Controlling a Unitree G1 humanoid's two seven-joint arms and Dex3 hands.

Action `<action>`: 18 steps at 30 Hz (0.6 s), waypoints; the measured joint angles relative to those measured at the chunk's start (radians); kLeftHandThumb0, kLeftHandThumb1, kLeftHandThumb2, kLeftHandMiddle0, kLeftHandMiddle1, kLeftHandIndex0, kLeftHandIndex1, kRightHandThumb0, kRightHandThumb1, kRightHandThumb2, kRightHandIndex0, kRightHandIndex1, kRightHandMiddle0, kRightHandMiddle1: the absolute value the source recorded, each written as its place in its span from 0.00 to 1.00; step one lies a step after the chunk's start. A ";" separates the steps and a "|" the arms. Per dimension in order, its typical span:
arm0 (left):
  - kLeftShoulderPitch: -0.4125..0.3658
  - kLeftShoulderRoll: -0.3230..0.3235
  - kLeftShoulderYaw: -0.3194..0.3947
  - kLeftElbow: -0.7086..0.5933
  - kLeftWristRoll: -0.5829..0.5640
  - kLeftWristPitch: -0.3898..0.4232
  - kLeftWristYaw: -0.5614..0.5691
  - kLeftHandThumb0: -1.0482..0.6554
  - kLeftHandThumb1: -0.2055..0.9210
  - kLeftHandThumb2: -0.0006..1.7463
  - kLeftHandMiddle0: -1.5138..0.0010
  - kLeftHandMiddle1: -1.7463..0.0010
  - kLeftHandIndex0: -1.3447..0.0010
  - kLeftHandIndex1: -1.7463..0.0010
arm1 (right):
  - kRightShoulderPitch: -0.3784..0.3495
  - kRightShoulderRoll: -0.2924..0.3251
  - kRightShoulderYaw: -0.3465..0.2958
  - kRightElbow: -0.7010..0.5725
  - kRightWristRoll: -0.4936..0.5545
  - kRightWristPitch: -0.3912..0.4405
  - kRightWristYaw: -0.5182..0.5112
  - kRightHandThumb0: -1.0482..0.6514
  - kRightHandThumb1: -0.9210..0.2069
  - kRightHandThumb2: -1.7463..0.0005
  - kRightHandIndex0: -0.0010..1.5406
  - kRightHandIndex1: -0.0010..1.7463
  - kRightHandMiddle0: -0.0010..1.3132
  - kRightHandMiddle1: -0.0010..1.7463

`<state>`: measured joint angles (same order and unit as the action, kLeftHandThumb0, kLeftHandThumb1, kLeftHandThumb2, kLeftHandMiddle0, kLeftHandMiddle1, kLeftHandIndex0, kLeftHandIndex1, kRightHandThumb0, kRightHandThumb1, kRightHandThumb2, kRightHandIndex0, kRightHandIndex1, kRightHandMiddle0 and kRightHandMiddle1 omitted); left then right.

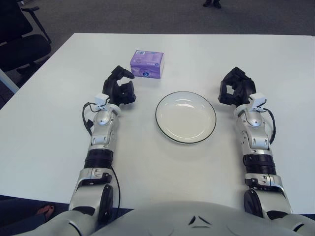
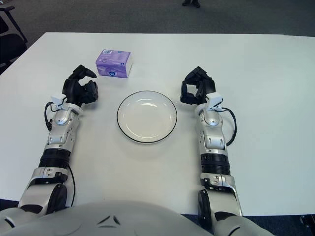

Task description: Put the tissue paper into the plate.

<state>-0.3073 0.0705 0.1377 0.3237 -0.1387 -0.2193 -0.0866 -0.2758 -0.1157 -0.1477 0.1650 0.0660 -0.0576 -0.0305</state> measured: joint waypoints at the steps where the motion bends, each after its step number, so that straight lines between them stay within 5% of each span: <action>1: 0.000 0.000 0.000 0.001 0.000 -0.001 0.000 0.34 0.51 0.72 0.14 0.00 0.58 0.00 | 0.000 0.000 0.000 0.000 0.000 0.000 0.000 0.33 0.54 0.24 0.79 1.00 0.47 1.00; 18: -0.015 0.025 -0.022 0.035 0.179 -0.152 0.140 0.35 0.56 0.68 0.23 0.00 0.61 0.00 | 0.000 0.001 0.000 0.004 0.000 -0.001 0.000 0.33 0.54 0.24 0.78 1.00 0.47 1.00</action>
<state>-0.3222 0.0957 0.1155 0.3588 0.0400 -0.3711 0.0537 -0.2760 -0.1150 -0.1472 0.1691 0.0659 -0.0585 -0.0304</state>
